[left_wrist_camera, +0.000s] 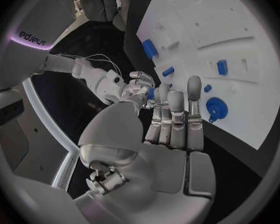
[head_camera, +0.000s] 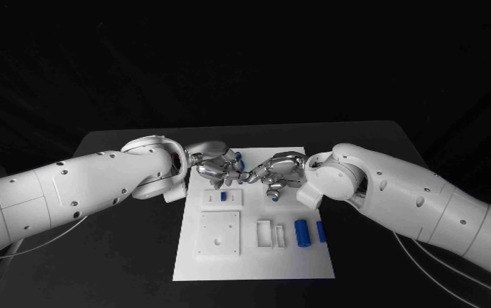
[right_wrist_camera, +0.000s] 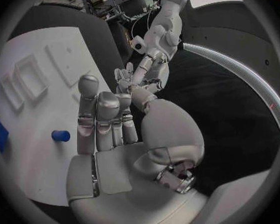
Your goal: Assemble the parts on the task board
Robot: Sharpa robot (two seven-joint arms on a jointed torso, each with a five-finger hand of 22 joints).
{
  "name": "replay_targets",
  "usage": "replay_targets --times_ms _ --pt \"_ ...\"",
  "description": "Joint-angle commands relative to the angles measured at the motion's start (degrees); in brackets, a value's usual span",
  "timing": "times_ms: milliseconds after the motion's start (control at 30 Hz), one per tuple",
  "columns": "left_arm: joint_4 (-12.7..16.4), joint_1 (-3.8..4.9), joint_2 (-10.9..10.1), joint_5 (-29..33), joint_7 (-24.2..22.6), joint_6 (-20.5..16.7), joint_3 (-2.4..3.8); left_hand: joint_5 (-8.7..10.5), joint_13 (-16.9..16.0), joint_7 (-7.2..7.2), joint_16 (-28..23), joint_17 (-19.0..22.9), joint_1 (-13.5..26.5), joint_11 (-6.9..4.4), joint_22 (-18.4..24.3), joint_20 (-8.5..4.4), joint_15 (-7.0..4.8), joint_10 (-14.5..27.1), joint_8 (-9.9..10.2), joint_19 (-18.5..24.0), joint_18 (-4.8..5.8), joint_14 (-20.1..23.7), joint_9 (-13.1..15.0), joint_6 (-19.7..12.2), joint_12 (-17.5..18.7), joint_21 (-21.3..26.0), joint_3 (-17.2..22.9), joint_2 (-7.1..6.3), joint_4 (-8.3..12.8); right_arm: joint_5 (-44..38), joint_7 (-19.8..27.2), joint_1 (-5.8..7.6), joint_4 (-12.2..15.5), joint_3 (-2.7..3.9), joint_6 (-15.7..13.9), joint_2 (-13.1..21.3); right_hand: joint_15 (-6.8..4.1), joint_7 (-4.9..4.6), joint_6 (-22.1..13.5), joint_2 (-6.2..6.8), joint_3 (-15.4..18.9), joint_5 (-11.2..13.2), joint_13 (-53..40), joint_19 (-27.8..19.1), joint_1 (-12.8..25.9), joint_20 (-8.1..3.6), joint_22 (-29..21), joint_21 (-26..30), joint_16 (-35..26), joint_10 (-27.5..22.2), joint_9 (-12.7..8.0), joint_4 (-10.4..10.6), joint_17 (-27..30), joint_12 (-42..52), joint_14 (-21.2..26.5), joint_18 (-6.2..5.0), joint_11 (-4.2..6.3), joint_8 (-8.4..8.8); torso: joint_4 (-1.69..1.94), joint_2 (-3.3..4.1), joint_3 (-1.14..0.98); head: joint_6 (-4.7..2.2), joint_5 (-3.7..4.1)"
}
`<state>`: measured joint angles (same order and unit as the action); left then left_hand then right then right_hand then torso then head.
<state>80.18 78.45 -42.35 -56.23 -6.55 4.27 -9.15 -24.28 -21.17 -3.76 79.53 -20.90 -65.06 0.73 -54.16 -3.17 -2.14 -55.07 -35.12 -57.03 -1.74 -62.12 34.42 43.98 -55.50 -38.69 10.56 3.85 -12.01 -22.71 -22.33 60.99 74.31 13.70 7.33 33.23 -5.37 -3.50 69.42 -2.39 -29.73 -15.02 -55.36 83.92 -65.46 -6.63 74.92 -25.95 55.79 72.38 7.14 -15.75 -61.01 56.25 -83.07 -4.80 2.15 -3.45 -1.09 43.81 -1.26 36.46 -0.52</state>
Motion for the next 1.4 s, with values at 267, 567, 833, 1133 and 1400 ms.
replay_targets --times_ms 267,567,833,1133,1400 --pt "-0.1 0.03 0.2 1.9 -1.2 1.0 0.07 0.37 0.2 -0.08 -0.4 0.1 -0.4 -0.02 0.0 0.12 0.10 0.4 -0.1 -0.2 -0.66 0.3 0.0 -0.5 0.4 0.5 -0.5 -0.21 0.3 -0.4 1.6 -0.05 0.2 0.00 -1.0 -0.4 -0.31 0.01 0.4 -0.21 -0.2 -0.1 0.0 2.4 0.1 -0.28 0.8 0.1 -0.3 -0.2 0.8 0.1 -0.1 -0.2 0.0 0.82 0.11 -0.21 -0.06 -0.02 -0.03 0.09 0.07" --pt "-0.4 0.03 0.3 2.0 -1.2 0.8 0.07 0.40 0.2 -0.13 -0.5 0.2 0.0 0.02 0.0 0.16 0.14 0.5 -0.1 -0.3 -0.68 0.4 -0.2 -0.6 0.5 0.6 -0.9 -0.30 -0.1 -0.4 1.8 -0.05 0.2 0.00 -0.8 -0.7 -0.30 0.01 0.4 -0.18 -0.1 -0.2 0.0 2.4 0.1 -0.28 0.9 0.3 -0.4 -0.3 0.9 0.1 0.0 -0.3 0.1 0.82 0.10 -0.21 -0.05 -0.04 0.03 0.18 0.34" --pt "-0.5 0.04 0.3 1.9 -1.2 1.0 0.07 0.37 0.3 -0.13 -0.5 0.2 -2.0 0.01 0.0 0.12 0.10 0.5 -0.3 -0.2 -0.62 0.4 -0.1 -0.9 0.6 0.8 0.0 0.39 1.2 -0.6 2.0 -0.05 0.1 0.00 -1.0 -1.0 -0.30 0.00 0.3 -0.17 -0.1 -0.4 0.0 2.4 0.1 -0.28 0.9 0.4 -0.5 -0.3 0.9 0.1 0.0 -0.3 0.1 0.83 0.10 -0.21 -0.04 -0.03 -0.01 0.27 0.23" --pt "-0.4 0.04 0.4 1.9 -0.9 1.4 0.07 0.34 0.4 -0.08 -0.4 0.2 -5.0 -0.07 -0.3 0.04 0.02 0.4 -0.8 -0.2 -0.66 0.3 0.1 -1.3 0.7 0.7 1.3 1.32 4.4 -1.0 2.4 -0.05 -0.2 0.00 -1.5 -1.4 -0.30 0.00 0.3 -0.17 -0.1 -0.4 0.0 2.4 0.1 -0.28 0.9 0.4 -0.5 -0.3 0.9 0.1 0.0 -0.3 0.1 0.83 0.10 -0.21 -0.09 -0.02 0.02 0.34 0.19" --pt "-0.3 0.04 0.4 2.2 -1.3 1.4 0.08 0.34 0.6 -0.09 -0.2 0.1 -6.6 -0.18 -0.6 -0.07 -0.09 -0.1 -1.6 -0.3 -0.75 0.0 0.6 -1.6 0.9 0.5 2.7 2.52 6.8 -1.1 2.4 -0.05 -0.3 0.00 -1.8 -1.6 -0.30 0.00 0.3 -0.17 -0.1 -0.4 0.0 2.4 0.1 -0.28 0.9 0.4 -0.5 -0.3 0.9 0.1 0.0 -0.3 0.1 0.83 0.10 -0.21 0.00 -0.02 0.05 0.43 0.33"
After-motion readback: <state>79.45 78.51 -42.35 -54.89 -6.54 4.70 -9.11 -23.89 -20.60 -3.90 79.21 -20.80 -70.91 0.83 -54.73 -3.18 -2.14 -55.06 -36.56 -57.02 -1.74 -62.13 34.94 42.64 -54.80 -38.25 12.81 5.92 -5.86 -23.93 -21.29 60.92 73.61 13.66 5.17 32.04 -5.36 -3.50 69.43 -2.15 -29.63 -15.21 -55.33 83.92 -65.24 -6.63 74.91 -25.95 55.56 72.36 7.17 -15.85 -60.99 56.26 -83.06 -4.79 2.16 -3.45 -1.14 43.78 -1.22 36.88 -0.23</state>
